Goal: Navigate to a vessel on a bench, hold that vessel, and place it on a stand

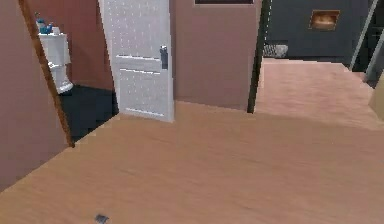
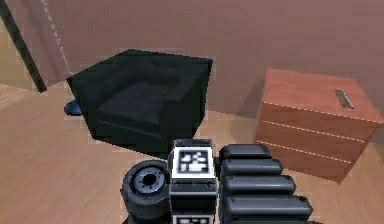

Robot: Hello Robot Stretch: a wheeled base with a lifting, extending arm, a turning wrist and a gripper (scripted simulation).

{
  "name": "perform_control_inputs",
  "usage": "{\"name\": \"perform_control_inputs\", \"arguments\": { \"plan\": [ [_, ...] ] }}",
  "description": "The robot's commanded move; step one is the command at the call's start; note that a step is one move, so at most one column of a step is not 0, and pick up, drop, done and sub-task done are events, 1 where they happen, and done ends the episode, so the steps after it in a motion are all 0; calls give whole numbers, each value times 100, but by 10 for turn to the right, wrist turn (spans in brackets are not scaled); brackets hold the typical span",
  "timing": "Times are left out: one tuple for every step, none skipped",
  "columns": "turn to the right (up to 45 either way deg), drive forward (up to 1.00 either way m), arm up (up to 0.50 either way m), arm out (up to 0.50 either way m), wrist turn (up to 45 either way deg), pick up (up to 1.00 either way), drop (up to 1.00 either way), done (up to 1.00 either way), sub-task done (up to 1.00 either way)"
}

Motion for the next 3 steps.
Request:
{"name": "perform_control_inputs", "arguments": {
  "plan": [
    [0, 95, 0, 0, 0, 0, 0, 0, 0],
    [-330, 0, 0, 0, 0, 0, 0, 0, 0],
    [0, 100, 0, 0, 0, 0, 0, 0, 0]
  ]
}}
